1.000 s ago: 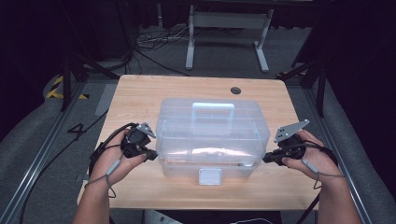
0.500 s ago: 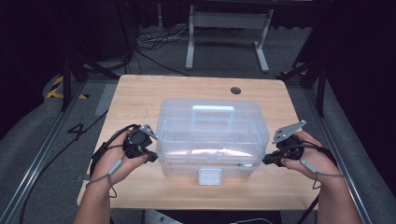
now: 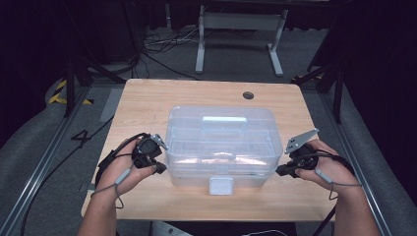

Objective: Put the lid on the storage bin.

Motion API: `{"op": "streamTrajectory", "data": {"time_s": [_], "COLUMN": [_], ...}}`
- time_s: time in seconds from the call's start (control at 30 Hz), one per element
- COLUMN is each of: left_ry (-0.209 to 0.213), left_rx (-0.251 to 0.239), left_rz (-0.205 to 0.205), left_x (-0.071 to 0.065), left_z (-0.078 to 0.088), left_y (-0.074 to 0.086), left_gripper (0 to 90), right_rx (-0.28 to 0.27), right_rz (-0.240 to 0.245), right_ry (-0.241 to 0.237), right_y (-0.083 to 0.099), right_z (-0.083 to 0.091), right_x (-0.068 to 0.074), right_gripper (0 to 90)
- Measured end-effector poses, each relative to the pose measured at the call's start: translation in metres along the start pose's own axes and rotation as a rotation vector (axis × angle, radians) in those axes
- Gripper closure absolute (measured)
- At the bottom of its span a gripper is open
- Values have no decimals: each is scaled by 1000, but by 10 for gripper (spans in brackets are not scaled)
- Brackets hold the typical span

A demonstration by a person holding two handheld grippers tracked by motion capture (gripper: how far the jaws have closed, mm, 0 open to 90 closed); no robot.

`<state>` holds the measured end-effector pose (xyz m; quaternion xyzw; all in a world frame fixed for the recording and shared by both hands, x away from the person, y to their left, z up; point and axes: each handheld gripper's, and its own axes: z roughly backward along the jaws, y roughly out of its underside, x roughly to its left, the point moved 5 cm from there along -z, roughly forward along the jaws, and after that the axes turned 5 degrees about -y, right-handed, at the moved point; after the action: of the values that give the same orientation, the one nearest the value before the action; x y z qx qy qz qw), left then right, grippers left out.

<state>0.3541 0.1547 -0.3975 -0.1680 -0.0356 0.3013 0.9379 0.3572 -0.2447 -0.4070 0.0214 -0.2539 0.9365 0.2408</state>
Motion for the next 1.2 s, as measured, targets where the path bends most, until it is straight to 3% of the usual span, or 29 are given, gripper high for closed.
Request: {"op": "streamTrajectory", "data": {"time_s": [0.3, 0.57, 0.83, 1.2], "left_ry": [8, 46, 56, 28], "left_rx": [26, 29, 58, -51], "left_rz": [-10, -20, -23, 62], "left_x": [-1, -3, -2, 5], "left_z": [-3, -5, -9, 6], "left_y": [1, 2, 7, 21], "left_gripper": [897, 894, 844, 833], "right_rx": [27, 26, 24, -51], "right_rz": [-5, -12, -24, -43], "right_ry": [-1, -33, -29, -14], "right_y": [2, 5, 9, 13], "right_z": [-2, -2, -1, 11], "right_x": [0, 3, 0, -6], "right_gripper": [889, 868, 838, 763]}}
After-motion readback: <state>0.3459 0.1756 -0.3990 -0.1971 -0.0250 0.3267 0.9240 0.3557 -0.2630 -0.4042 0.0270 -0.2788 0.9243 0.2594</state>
